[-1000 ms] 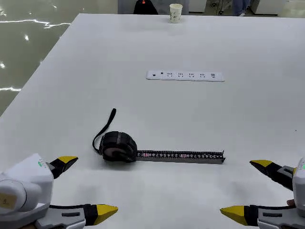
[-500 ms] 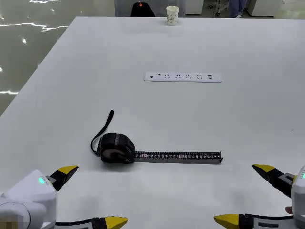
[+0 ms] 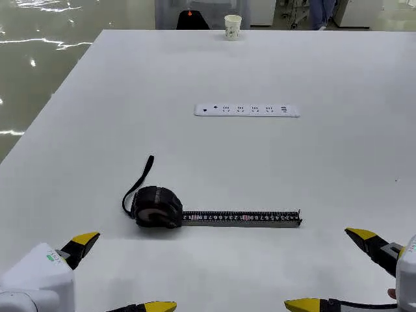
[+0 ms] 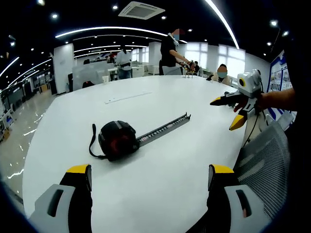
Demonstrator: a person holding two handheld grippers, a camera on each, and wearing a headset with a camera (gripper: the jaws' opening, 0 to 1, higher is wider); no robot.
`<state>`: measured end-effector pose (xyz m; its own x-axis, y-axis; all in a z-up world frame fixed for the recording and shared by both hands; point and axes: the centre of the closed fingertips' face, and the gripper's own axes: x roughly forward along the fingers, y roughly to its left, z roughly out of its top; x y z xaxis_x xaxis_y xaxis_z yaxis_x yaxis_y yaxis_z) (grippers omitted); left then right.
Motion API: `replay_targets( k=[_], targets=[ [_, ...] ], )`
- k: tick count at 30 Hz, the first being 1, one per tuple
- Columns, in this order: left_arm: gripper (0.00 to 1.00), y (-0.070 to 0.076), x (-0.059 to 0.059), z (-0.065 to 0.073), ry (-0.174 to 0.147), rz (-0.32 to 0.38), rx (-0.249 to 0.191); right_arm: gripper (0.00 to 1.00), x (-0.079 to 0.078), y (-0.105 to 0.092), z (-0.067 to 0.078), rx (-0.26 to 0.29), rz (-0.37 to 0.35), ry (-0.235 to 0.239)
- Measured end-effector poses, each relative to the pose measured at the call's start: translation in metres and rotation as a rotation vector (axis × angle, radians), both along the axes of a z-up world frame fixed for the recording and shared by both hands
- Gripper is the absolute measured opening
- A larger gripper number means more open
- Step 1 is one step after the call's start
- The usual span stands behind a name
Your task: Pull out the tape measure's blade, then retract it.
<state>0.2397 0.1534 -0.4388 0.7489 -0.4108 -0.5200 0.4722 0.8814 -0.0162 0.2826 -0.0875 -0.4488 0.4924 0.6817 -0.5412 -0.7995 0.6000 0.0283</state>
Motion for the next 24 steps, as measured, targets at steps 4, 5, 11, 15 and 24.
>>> replay_targets(
  k=[4, 5, 11, 15, 24],
  targets=[
    [0.99, -0.0017, -0.0004, 0.0008, -0.002, 0.005, -0.003, 0.99, -0.0009, 0.0009, 0.0013, 0.002, 0.000, -0.002],
    [0.99, -0.0022, -0.0005, 0.0011, -0.003, 0.006, -0.005, 0.99, -0.0011, 0.0011, 0.0016, 0.002, 0.001, -0.004],
    [0.99, -0.0041, -0.0014, 0.0017, -0.003, 0.014, -0.014, 0.99, -0.0017, 0.0017, 0.0043, 0.006, -0.002, -0.005],
    [0.99, -0.0053, -0.0030, 0.0013, 0.000, 0.013, -0.017, 0.99, -0.0019, 0.0010, 0.0052, 0.008, -0.003, -0.007],
    [0.99, -0.0049, -0.0034, 0.0026, -0.005, 0.016, -0.017, 0.99, -0.0020, -0.0008, 0.0063, 0.006, -0.007, -0.009]
  ],
)
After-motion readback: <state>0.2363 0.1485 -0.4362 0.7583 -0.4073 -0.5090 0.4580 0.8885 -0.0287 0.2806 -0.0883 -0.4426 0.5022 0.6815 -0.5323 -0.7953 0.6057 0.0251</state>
